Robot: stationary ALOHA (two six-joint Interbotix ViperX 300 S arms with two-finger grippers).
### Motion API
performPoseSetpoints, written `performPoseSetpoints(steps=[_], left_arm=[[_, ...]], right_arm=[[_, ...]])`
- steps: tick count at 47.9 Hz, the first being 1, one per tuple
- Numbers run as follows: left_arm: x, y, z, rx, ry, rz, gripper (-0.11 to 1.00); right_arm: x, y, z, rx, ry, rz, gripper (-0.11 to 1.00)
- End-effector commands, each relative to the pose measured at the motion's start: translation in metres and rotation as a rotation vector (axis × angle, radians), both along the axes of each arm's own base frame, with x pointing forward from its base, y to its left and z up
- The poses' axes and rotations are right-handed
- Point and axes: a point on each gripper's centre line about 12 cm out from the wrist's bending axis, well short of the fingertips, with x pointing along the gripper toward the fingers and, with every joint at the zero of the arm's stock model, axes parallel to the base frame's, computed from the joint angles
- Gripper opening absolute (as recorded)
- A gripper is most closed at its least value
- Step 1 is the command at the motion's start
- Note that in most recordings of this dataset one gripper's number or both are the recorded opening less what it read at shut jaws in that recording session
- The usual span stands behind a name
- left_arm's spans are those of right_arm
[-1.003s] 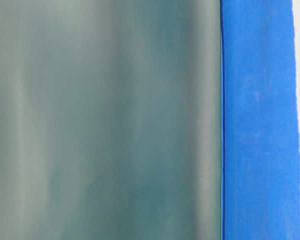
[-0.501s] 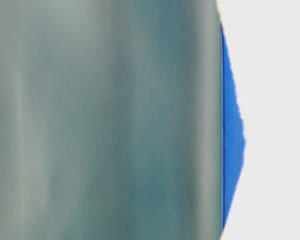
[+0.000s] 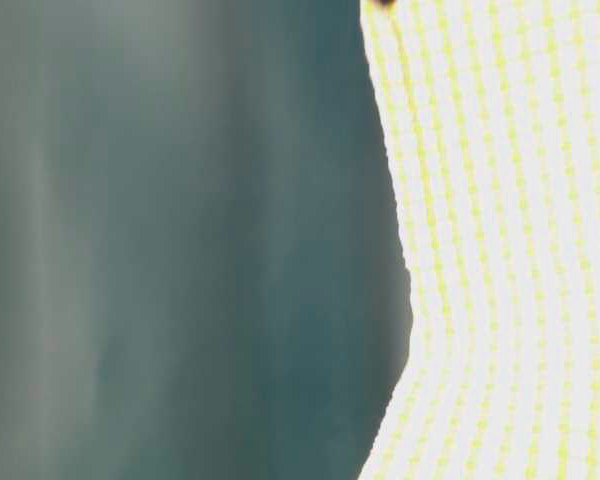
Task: Fold the yellow towel.
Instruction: 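Lift the strip and swing it, right gripper up, left gripper down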
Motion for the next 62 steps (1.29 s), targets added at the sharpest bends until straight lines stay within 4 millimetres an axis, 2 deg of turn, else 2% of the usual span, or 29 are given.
performPoseSetpoints(steps=[1, 14, 29, 40, 50, 62], left_arm=[[0.015, -0.014, 0.014, -0.004, -0.089, -0.045, 0.02], [0.058, -0.051, 0.009, -0.01, -0.131, -0.141, 0.02], [0.117, -0.078, -0.002, -0.009, -0.125, -0.177, 0.02], [0.153, -0.096, 0.001, -0.011, -0.152, -0.201, 0.02], [0.186, -0.106, 0.005, -0.017, -0.185, -0.202, 0.02], [0.208, -0.111, 0.006, -0.014, -0.207, -0.203, 0.02]], right_arm=[[0.014, -0.02, 0.012, -0.04, -0.029, -0.048, 0.07], [0.037, -0.069, 0.01, -0.097, 0.009, -0.147, 0.07], [0.051, -0.106, 0.018, -0.163, 0.003, -0.199, 0.07], [0.056, -0.123, 0.021, -0.198, 0.002, -0.219, 0.07], [0.062, -0.134, 0.025, -0.214, -0.004, -0.231, 0.07], [0.065, -0.141, 0.027, -0.223, -0.004, -0.238, 0.07]])
